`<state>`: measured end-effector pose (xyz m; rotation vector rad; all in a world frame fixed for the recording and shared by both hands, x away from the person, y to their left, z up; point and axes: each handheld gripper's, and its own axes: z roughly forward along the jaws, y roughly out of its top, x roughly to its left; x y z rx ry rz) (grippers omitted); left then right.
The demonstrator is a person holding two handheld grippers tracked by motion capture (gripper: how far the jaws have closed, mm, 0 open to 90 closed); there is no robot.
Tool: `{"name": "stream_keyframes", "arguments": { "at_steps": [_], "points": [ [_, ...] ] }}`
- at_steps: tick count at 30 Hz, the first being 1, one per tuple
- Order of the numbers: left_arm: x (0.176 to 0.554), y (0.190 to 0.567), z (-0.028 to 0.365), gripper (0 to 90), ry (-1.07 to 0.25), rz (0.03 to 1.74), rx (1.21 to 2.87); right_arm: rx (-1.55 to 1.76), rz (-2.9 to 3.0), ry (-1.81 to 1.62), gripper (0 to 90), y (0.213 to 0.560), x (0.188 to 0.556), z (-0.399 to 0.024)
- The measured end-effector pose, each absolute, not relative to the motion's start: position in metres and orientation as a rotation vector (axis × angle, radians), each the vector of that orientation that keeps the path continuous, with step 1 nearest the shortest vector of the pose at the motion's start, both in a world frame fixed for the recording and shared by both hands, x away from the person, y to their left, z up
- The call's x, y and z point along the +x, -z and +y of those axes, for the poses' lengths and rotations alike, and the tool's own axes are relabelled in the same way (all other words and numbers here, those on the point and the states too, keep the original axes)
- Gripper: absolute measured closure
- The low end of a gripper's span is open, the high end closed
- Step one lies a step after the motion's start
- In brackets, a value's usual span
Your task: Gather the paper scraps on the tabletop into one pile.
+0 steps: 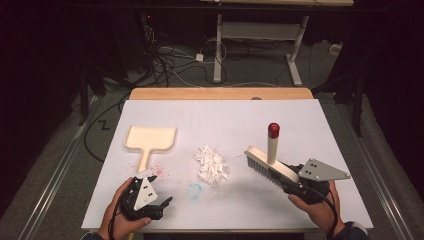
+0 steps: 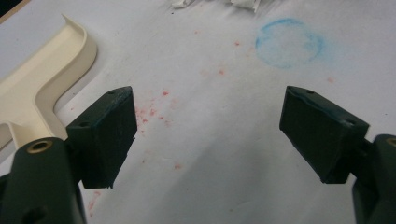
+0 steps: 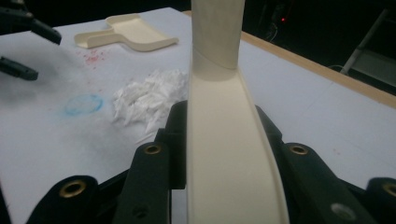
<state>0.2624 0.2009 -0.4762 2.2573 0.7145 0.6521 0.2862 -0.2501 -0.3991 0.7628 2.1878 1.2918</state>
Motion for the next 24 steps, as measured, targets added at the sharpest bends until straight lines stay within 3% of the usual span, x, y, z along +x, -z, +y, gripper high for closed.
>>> {"name": "stream_keyframes", "arguments": {
  "at_steps": [24],
  "points": [
    [0.262, 0.476, 0.201, 17.7, -0.649, 0.725, 2.262, 0.929, 2.492, -1.258, 68.3, 0.405, 0.271, -0.304]
  ]
}}
